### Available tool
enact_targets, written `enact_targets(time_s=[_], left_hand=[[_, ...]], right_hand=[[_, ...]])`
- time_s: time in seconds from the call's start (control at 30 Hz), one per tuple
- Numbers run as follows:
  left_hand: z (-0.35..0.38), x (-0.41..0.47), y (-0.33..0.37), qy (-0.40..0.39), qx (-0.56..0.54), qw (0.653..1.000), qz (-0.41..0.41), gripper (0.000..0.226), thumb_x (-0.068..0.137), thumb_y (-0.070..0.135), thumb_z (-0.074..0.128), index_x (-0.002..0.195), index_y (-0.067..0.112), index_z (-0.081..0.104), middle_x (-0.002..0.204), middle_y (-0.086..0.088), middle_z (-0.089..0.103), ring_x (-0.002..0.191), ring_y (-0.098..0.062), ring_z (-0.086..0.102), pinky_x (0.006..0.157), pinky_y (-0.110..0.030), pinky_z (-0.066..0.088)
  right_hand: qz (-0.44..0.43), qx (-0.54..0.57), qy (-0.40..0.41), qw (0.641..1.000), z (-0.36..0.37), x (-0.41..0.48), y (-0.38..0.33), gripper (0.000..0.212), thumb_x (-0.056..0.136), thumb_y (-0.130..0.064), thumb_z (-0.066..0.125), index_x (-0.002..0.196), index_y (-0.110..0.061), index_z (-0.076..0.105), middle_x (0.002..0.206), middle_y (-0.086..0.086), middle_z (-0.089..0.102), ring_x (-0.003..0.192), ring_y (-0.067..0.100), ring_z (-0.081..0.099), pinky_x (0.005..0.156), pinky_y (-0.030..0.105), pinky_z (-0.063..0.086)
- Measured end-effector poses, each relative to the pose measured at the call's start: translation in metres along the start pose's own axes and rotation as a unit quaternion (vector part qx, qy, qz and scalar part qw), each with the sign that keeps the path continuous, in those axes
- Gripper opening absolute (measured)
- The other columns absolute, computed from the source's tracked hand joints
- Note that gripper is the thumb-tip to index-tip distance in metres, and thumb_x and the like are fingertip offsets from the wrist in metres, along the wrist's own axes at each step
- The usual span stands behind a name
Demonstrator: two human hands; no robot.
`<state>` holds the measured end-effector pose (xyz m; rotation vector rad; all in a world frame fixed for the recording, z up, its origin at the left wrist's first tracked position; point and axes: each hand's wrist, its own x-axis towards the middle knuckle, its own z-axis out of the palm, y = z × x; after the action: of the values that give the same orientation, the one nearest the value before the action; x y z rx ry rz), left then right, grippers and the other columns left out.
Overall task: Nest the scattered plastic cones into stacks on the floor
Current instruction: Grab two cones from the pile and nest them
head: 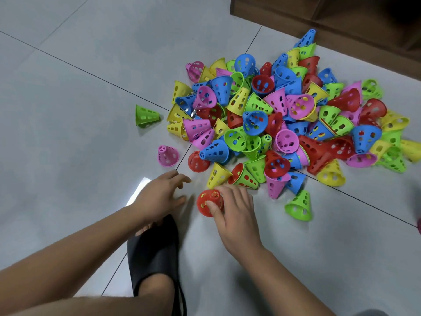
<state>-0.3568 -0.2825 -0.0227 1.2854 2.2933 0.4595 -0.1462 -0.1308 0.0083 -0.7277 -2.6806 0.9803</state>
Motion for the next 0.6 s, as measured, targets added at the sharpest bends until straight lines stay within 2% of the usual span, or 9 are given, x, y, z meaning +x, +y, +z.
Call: enact_targets(time_s=[0.1,0.17,0.23,0.3,0.43,0.5,0.6], left_hand=[[-0.016,0.004,-0.014,0.067,-0.006,0.997,-0.024,0.045,0.085,0.025,0.083,0.127,0.025,0.067,0.11,0.009,0.06,0.089,-0.006,0.054,0.078,-0.033,0.053],[-0.024,0.01,-0.02,0.124,0.004,0.992,-0.035,0.044,0.084,0.021,0.084,0.123,0.022,0.066,0.113,0.004,0.06,0.093,-0.018,0.058,0.078,-0.036,0.053],[-0.031,0.018,-0.024,0.177,0.021,0.983,-0.044,0.044,0.084,0.021,0.084,0.124,0.021,0.066,0.117,0.0,0.058,0.104,-0.027,0.058,0.083,-0.04,0.053],[-0.035,0.025,-0.027,0.204,0.022,0.977,-0.054,0.05,0.084,0.024,0.085,0.13,0.023,0.065,0.125,-0.002,0.056,0.115,-0.028,0.054,0.092,-0.039,0.051],[-0.033,0.035,-0.037,0.151,0.002,0.986,-0.07,0.059,0.087,0.027,0.083,0.141,0.023,0.059,0.141,-0.001,0.057,0.124,-0.029,0.054,0.105,-0.044,0.048],[-0.03,0.035,-0.038,0.117,-0.005,0.99,-0.073,0.053,0.09,0.026,0.081,0.139,0.023,0.062,0.137,-0.001,0.062,0.123,-0.03,0.057,0.104,-0.043,0.048],[-0.029,0.027,-0.039,0.095,0.004,0.993,-0.064,0.045,0.093,0.019,0.079,0.136,0.021,0.066,0.13,-0.002,0.067,0.116,-0.03,0.058,0.094,-0.036,0.046]], right_hand=[[0.0,-0.023,-0.027,0.999,0.014,0.0,0.008,0.028,0.105,-0.041,0.058,0.128,-0.026,0.059,0.126,-0.008,0.057,0.116,0.02,0.051,0.099,0.042,0.046],[-0.007,-0.038,-0.043,0.998,0.02,-0.001,0.011,0.03,0.104,-0.042,0.058,0.13,-0.027,0.058,0.127,-0.008,0.057,0.114,0.02,0.051,0.098,0.042,0.047],[-0.009,-0.034,-0.047,0.998,0.019,-0.001,0.012,0.03,0.104,-0.044,0.058,0.13,-0.028,0.059,0.127,-0.009,0.056,0.114,0.019,0.051,0.099,0.041,0.047],[0.001,-0.005,-0.037,0.999,0.013,0.003,0.012,0.029,0.106,-0.045,0.056,0.128,-0.028,0.06,0.126,-0.01,0.056,0.117,0.018,0.05,0.101,0.039,0.045],[0.025,-0.007,0.02,0.999,0.004,0.03,0.021,0.026,0.105,-0.036,0.059,0.127,-0.023,0.064,0.129,-0.005,0.056,0.118,0.02,0.051,0.102,0.041,0.044],[0.037,-0.049,0.014,0.998,0.006,0.046,0.028,0.024,0.101,-0.03,0.064,0.124,-0.025,0.066,0.132,-0.004,0.057,0.121,0.023,0.052,0.102,0.045,0.044],[0.038,-0.099,-0.044,0.993,0.01,0.058,0.035,0.02,0.1,-0.029,0.062,0.119,-0.029,0.068,0.132,-0.007,0.059,0.123,0.023,0.05,0.101,0.044,0.04]])
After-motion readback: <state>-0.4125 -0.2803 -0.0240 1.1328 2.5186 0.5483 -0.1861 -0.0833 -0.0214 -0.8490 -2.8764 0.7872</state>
